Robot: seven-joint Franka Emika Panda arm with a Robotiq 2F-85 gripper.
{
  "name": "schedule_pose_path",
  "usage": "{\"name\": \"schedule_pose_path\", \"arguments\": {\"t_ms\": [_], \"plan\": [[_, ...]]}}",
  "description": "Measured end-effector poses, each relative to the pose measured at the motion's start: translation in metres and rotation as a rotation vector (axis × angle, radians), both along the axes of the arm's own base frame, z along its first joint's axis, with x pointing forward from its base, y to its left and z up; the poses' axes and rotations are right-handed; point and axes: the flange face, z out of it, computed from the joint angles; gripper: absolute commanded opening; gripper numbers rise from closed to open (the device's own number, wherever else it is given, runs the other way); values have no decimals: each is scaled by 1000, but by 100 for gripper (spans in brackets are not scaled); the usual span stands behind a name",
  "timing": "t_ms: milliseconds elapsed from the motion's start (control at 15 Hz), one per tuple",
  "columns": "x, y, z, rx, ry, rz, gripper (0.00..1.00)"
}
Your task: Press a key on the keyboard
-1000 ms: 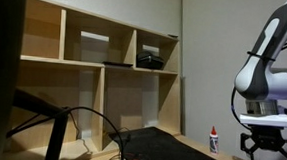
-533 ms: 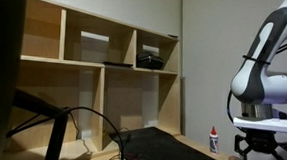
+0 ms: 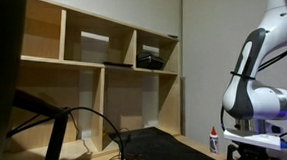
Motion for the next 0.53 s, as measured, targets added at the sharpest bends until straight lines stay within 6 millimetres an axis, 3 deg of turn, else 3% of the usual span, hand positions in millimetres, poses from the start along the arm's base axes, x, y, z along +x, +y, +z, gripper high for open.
{"name": "schedule_pose_path", "arguments": {"t_ms": [533], "plan": [[5, 9, -2, 9, -7, -18, 100]]}}
